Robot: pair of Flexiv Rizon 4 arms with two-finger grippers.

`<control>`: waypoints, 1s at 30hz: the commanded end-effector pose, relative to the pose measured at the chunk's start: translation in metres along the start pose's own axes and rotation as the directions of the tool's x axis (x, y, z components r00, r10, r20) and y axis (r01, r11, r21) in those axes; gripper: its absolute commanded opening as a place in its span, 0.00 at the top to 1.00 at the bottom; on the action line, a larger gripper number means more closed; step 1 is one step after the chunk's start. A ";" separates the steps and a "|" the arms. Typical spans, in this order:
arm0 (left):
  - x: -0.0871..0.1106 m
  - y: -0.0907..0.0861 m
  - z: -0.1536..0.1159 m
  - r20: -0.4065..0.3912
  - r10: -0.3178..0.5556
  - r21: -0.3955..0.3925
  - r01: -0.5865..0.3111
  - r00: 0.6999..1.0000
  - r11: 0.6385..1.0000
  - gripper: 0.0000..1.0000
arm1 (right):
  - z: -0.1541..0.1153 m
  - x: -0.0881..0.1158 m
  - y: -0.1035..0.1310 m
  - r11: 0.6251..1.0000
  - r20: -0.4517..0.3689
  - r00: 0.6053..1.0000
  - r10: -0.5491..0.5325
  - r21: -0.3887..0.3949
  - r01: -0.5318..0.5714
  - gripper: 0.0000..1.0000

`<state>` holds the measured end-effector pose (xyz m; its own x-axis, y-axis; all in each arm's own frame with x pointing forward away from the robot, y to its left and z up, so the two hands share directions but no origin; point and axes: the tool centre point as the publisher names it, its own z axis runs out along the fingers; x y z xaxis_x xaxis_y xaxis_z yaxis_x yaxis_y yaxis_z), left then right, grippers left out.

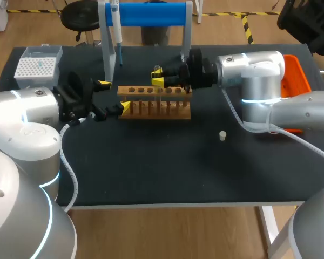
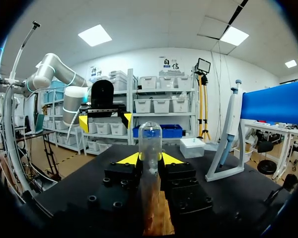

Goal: Invert the test tube, pick up the pipette, mount the tip to pipette, aspirate from beaker and dispense into the tube, eject the tip, return the pipette, and cap with the stopper.

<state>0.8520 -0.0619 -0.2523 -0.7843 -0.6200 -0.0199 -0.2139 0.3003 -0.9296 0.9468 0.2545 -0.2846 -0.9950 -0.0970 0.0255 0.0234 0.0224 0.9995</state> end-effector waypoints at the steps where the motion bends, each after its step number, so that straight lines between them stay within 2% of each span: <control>1: 0.000 0.002 -0.001 0.000 0.001 0.006 -0.001 1.000 1.000 0.00 | 0.000 0.000 0.001 1.000 0.001 1.000 -0.001 -0.001 0.001 1.00; 30: 0.000 0.002 -0.001 0.000 0.001 0.006 -0.001 1.000 1.000 0.00 | -0.004 0.003 0.024 1.000 0.001 1.000 -0.003 -0.011 0.003 1.00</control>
<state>0.8520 -0.0619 -0.2523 -0.7843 -0.6200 -0.0199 -0.2139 0.3003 -0.9296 0.9466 0.2526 -0.2637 -0.9949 -0.0985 0.0222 0.0218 0.0053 0.9997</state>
